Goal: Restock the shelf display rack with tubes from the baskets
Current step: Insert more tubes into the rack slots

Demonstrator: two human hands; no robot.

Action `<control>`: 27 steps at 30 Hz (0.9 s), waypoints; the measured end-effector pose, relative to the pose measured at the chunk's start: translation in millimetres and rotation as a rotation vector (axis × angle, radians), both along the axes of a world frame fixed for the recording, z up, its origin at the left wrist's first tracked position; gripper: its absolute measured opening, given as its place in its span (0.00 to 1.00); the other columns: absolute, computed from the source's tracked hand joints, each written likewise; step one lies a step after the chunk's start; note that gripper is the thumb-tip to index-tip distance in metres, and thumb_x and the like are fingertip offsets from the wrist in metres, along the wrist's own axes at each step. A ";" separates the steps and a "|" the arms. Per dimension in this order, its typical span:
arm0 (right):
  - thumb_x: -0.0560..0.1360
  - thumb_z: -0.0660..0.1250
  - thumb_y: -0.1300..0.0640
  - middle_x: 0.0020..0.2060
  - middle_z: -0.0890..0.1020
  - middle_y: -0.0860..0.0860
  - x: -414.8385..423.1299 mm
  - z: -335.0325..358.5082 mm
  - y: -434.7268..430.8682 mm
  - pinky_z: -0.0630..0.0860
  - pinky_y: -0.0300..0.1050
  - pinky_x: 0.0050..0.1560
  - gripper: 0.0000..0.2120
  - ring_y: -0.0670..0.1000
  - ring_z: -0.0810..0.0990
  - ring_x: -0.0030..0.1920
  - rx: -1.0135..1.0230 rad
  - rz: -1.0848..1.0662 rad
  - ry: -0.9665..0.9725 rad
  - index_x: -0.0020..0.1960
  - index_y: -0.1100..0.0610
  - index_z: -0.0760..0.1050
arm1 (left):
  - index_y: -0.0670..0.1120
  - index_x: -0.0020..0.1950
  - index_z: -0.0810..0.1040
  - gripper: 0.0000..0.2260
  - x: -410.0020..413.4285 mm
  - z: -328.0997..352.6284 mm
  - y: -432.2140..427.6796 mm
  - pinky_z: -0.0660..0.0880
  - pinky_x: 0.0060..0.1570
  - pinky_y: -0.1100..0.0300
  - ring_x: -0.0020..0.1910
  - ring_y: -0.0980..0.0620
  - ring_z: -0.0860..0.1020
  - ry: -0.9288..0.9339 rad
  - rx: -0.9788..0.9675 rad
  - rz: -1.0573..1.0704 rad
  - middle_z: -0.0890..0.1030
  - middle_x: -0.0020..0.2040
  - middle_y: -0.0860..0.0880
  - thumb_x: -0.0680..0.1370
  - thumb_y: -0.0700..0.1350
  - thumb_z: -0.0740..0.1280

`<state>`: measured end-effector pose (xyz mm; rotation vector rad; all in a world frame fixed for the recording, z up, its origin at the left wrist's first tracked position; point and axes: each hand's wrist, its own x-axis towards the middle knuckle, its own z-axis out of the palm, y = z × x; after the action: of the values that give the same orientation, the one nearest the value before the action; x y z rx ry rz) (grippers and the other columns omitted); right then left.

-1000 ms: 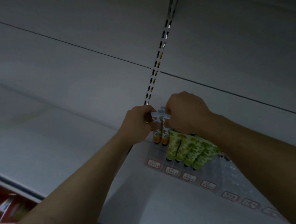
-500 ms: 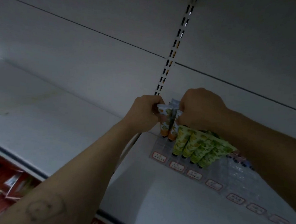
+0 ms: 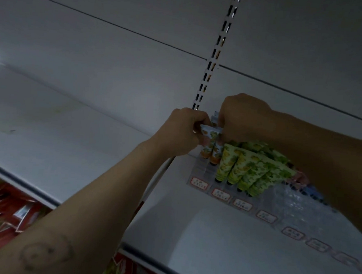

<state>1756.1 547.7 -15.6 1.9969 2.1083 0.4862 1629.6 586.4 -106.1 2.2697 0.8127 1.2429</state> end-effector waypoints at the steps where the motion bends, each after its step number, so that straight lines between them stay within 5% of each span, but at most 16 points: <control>1: 0.66 0.77 0.50 0.32 0.73 0.50 0.0 0.0 1.0 0.73 0.42 0.37 0.18 0.51 0.74 0.37 -0.015 -0.003 -0.002 0.51 0.61 0.81 | 0.40 0.42 0.81 0.08 -0.3 -0.1 -0.3 0.74 0.38 0.61 0.39 0.53 0.78 0.001 0.010 0.005 0.81 0.39 0.49 0.66 0.36 0.77; 8: 0.71 0.73 0.56 0.26 0.67 0.51 -0.7 -2.4 -3.5 0.60 0.38 0.27 0.10 0.48 0.64 0.27 0.005 0.048 -0.070 0.39 0.63 0.79 | 0.42 0.46 0.81 0.09 -3.9 -0.9 -8.2 0.71 0.38 0.71 0.41 0.55 0.78 0.020 0.039 0.013 0.82 0.43 0.49 0.69 0.41 0.76; 14: 0.75 0.65 0.62 0.27 0.63 0.52 -2.9 -3.6 -10.5 0.57 0.37 0.29 0.19 0.48 0.61 0.28 0.011 0.109 -0.067 0.28 0.56 0.61 | 0.43 0.46 0.82 0.09 -4.1 2.6 -13.5 0.71 0.39 0.69 0.41 0.56 0.78 0.052 0.039 0.030 0.81 0.42 0.52 0.70 0.47 0.75; 18: 0.76 0.65 0.59 0.27 0.64 0.51 5.7 -5.6 -14.9 0.56 0.38 0.27 0.15 0.47 0.62 0.27 0.039 0.119 -0.007 0.31 0.60 0.70 | 0.38 0.42 0.82 0.03 3.0 2.6 -6.7 0.68 0.33 0.70 0.37 0.51 0.78 0.064 0.130 0.097 0.83 0.38 0.46 0.71 0.37 0.73; 21: 0.75 0.68 0.53 0.30 0.76 0.54 14.3 -3.8 -18.2 0.61 0.40 0.27 0.11 0.47 0.67 0.27 0.033 0.193 0.037 0.46 0.61 0.82 | 0.37 0.39 0.81 0.06 4.8 7.4 -6.4 0.67 0.32 0.67 0.35 0.50 0.78 0.096 0.143 0.125 0.82 0.36 0.45 0.71 0.39 0.74; 27: 0.73 0.70 0.53 0.46 0.84 0.54 30.6 -1.7 -23.8 0.63 0.34 0.37 0.11 0.46 0.71 0.36 0.108 0.290 0.186 0.50 0.59 0.83 | 0.37 0.39 0.79 0.08 12.2 12.4 -10.8 0.64 0.31 0.73 0.34 0.53 0.73 0.153 0.098 0.125 0.78 0.35 0.47 0.70 0.41 0.75</control>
<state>1786.7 523.9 -17.3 1.8622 2.5564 0.4861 1641.9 575.6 -93.8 2.4495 0.9818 1.1979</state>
